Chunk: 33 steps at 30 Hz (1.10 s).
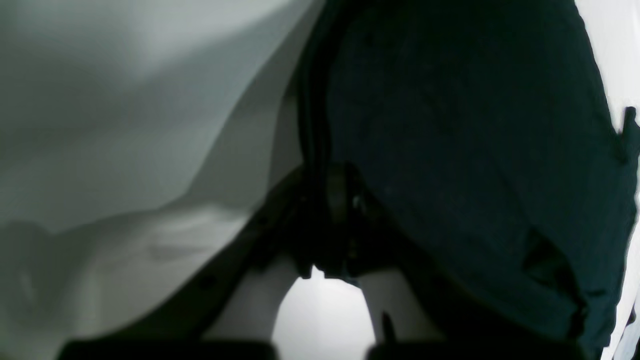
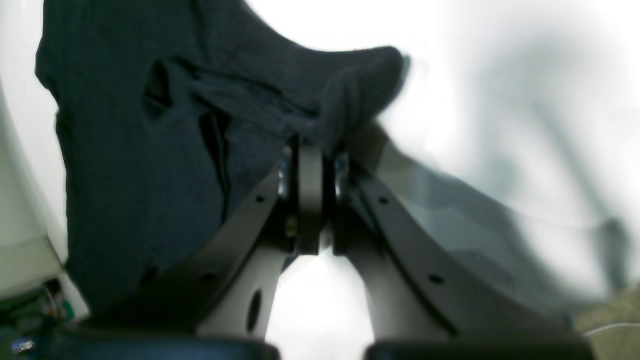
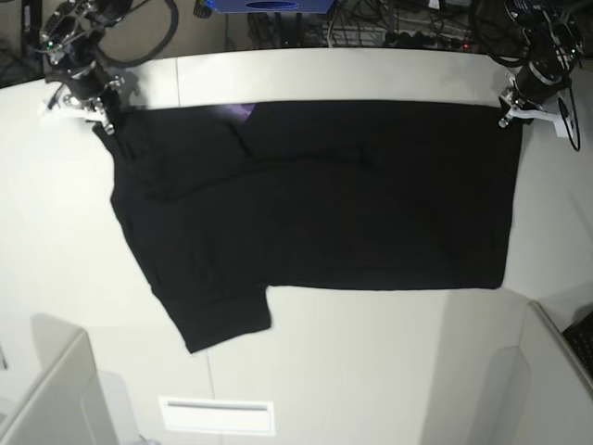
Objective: Fold the T-shirt properly
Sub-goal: 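Drag the shirt further toward the robot and release both grippers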
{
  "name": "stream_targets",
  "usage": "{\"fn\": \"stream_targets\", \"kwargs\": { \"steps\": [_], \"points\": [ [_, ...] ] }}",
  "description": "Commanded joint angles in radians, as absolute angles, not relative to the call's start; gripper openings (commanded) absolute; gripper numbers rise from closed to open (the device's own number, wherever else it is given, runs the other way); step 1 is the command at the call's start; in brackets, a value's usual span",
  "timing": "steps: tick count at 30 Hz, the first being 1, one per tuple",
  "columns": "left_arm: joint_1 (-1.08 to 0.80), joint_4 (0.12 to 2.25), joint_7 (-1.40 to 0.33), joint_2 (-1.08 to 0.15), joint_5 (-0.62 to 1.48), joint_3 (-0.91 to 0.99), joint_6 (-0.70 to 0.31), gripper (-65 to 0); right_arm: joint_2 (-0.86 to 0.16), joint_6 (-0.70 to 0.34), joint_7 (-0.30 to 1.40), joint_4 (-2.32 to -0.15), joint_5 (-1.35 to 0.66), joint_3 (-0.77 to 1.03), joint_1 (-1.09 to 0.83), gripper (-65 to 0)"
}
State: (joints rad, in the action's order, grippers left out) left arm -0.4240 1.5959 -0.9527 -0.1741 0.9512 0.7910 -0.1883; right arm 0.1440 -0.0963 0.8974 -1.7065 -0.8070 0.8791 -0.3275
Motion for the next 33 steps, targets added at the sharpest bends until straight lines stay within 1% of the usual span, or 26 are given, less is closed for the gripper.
{"fn": "stream_targets", "kwargs": {
  "steps": [1, 4, 10, 19, 25, 33],
  "points": [
    [-0.444, 1.624, -0.938, -0.188, 0.966, 0.797, -0.199, -65.0, 0.136, -0.099, 0.883, -1.725, -0.849, 0.883, -0.348, -65.0],
    [-0.476, 1.647, -0.938, -0.188, 0.966, 0.797, -0.200, -65.0, 0.134, -0.099, 0.883, -1.725, -0.906, 0.883, -0.409, -65.0],
    [-0.515, 1.650, -0.938, -0.186, 0.966, 0.797, -0.200, -65.0, 0.134, -0.099, 0.881, -1.725, -0.915, 0.885, -0.476, -65.0],
    [-0.545, 1.658, -0.943, -0.186, 0.967, 0.797, -0.200, -65.0, 0.134, -0.102, 0.881, -1.732, -0.915, 0.885, -0.513, -65.0],
    [-0.568, 1.658, -0.938, -0.185, 0.967, 0.796, -0.200, -65.0, 0.134, -0.102, 0.881, -1.797, -0.915, 0.885, -0.533, -65.0],
    [-0.582, 1.658, -0.943, -0.185, 0.967, 0.797, -0.200, -65.0, 0.134, -0.101, 0.885, -1.790, -0.912, 0.885, -0.532, -65.0]
  ]
}}
